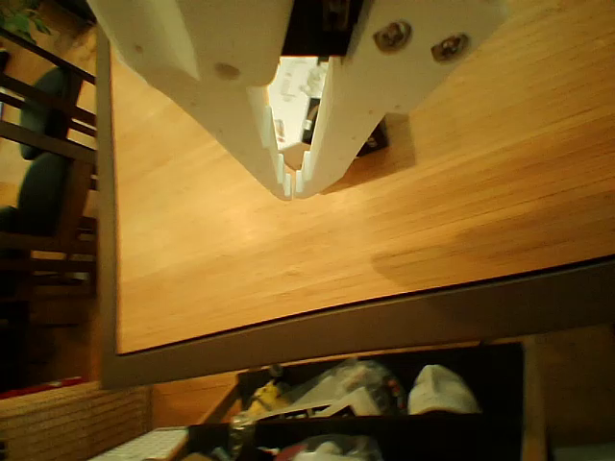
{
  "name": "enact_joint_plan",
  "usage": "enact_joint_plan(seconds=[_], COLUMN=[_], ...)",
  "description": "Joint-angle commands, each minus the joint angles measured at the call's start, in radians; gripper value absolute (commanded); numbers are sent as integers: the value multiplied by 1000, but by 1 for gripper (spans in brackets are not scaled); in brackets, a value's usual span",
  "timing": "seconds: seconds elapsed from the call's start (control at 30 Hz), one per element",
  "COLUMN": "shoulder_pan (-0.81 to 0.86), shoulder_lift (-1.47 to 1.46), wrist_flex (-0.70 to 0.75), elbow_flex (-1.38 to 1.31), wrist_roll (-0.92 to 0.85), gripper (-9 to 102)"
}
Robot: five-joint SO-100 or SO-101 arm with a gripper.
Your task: Push the box on top of the target
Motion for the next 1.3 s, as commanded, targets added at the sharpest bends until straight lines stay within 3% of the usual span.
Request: enact_joint_plan(seconds=[0.0, 0.43, 1.27], shoulder_pan=[-17, 46, 176], shoulder_lift=[-14, -192, -121], wrist_flex=[-34, -193, -216], elbow_flex=[-37, -51, 69], wrist_roll=[3, -17, -86], gripper=[0, 0, 0])
